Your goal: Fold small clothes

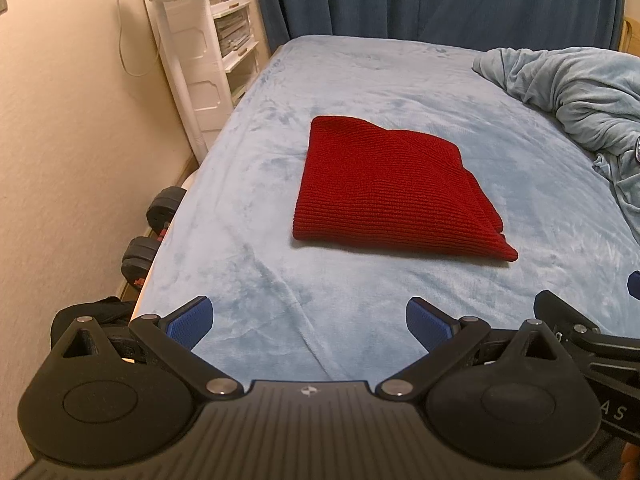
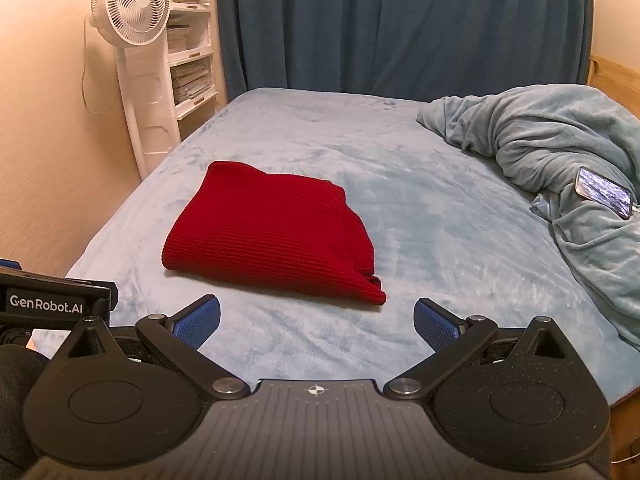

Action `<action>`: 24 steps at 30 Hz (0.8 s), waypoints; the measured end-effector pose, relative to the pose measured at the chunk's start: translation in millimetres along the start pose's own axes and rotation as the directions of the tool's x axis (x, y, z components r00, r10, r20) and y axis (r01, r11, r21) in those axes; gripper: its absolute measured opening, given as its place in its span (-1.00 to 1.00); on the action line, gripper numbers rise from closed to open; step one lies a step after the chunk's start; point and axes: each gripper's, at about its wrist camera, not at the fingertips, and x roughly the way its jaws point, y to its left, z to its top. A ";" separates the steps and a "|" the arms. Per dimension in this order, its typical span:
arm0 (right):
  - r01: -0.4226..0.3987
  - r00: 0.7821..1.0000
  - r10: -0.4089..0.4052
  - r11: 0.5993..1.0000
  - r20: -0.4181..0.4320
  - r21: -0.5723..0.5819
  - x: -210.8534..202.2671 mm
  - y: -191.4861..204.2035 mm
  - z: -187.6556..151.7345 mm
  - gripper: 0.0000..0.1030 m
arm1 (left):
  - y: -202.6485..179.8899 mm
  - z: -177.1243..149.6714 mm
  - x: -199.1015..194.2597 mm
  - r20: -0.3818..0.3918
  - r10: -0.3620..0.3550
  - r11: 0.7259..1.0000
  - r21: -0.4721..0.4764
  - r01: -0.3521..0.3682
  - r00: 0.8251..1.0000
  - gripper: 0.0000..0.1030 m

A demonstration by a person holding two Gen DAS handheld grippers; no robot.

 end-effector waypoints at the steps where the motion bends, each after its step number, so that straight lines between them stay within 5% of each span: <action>1: 0.000 1.000 0.000 1.000 0.001 -0.001 0.1 0.3 0.1 0.98 | 0.0 0.0 0.0 0.000 0.001 1.000 0.000 -0.001 1.000 0.99; 24: -0.005 1.000 0.005 1.000 -0.004 -0.002 2.2 2.5 0.3 0.98 | 3.5 1.7 2.5 -0.006 0.000 1.000 0.008 0.000 1.000 0.99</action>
